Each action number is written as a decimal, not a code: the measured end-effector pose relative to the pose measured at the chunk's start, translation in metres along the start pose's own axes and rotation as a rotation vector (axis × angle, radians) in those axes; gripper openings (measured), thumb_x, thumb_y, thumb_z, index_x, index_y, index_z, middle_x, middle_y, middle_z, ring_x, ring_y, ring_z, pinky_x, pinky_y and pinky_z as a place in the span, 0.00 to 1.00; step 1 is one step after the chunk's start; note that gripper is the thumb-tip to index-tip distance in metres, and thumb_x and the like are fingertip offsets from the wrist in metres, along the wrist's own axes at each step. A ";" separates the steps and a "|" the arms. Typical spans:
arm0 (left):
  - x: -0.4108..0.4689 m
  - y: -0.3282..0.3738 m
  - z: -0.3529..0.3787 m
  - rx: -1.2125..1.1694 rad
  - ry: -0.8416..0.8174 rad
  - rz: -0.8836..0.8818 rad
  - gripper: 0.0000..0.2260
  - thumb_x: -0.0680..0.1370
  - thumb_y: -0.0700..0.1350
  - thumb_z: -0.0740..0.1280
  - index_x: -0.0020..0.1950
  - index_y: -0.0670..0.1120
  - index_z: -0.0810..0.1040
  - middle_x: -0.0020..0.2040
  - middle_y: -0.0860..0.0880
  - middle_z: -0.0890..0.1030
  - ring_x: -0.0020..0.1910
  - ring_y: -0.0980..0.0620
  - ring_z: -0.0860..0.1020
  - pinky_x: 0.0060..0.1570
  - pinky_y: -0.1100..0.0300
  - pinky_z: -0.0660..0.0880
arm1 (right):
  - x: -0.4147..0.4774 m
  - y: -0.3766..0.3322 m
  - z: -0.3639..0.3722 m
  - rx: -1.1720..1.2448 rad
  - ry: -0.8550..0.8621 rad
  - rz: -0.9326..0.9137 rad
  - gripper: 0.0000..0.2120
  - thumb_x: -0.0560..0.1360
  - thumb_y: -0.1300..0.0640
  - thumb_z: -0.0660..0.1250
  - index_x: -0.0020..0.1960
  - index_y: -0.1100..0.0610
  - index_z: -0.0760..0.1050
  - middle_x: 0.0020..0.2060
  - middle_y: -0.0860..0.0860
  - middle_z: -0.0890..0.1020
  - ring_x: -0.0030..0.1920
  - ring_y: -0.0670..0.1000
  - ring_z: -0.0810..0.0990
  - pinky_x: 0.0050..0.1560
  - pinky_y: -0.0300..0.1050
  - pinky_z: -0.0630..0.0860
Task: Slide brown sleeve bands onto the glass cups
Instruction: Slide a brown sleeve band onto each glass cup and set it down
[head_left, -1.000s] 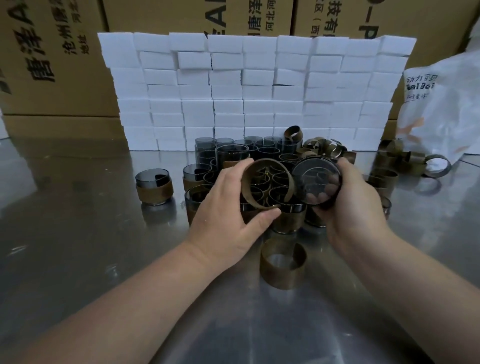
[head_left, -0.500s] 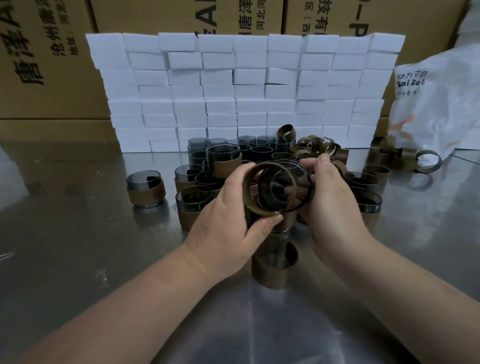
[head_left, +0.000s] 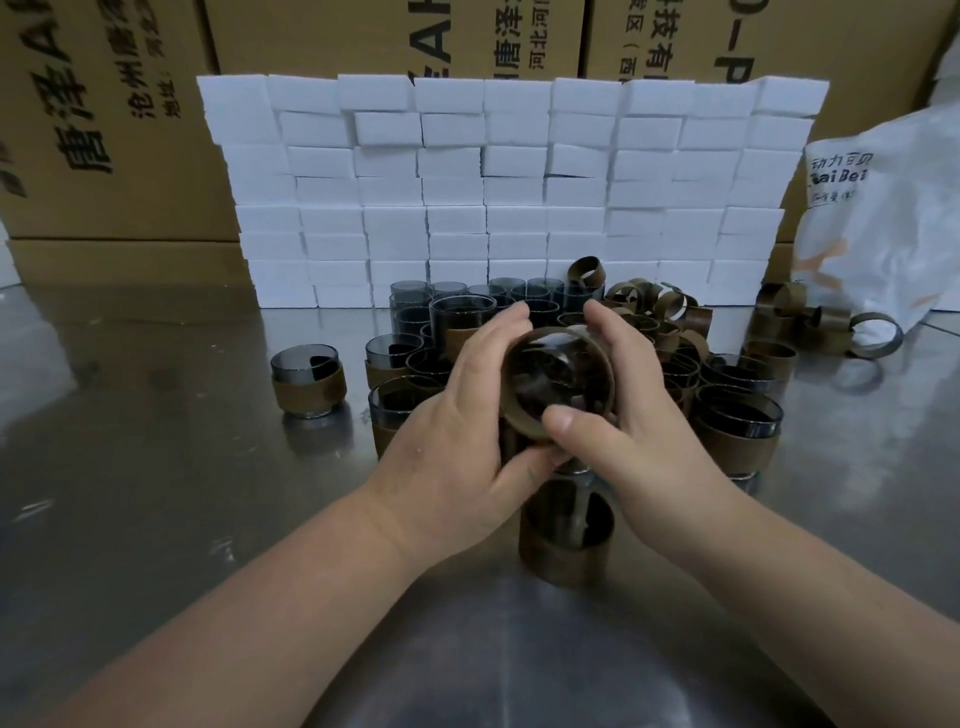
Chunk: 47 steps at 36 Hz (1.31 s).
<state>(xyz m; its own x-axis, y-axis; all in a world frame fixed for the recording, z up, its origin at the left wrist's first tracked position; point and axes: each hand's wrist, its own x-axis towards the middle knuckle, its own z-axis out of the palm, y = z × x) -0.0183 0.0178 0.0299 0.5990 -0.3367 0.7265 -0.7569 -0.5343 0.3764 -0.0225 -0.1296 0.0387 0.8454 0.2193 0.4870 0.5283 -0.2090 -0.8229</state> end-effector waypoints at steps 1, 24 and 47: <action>-0.001 0.001 0.000 0.002 -0.005 -0.002 0.33 0.71 0.56 0.62 0.72 0.49 0.53 0.70 0.46 0.68 0.64 0.53 0.72 0.61 0.56 0.70 | -0.001 -0.001 0.001 -0.015 -0.004 -0.007 0.40 0.59 0.40 0.63 0.67 0.39 0.52 0.71 0.39 0.55 0.69 0.37 0.60 0.65 0.32 0.66; -0.005 0.001 0.010 -0.081 0.258 -0.060 0.22 0.74 0.46 0.50 0.69 0.49 0.56 0.65 0.52 0.67 0.66 0.62 0.64 0.63 0.76 0.59 | -0.001 -0.004 0.002 -0.092 -0.067 0.087 0.55 0.53 0.35 0.66 0.74 0.41 0.45 0.74 0.35 0.43 0.73 0.37 0.50 0.73 0.49 0.58; 0.000 0.003 0.004 -0.020 0.349 -0.085 0.20 0.78 0.46 0.51 0.62 0.39 0.75 0.52 0.53 0.76 0.54 0.63 0.73 0.56 0.75 0.67 | 0.002 0.004 -0.006 0.071 -0.102 0.149 0.49 0.61 0.51 0.67 0.76 0.44 0.46 0.51 0.29 0.73 0.50 0.26 0.74 0.44 0.21 0.70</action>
<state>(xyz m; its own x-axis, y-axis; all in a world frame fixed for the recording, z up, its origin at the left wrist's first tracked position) -0.0198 0.0130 0.0294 0.5372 -0.0043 0.8434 -0.7149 -0.5330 0.4526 -0.0188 -0.1355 0.0382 0.8996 0.2874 0.3289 0.3879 -0.1795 -0.9041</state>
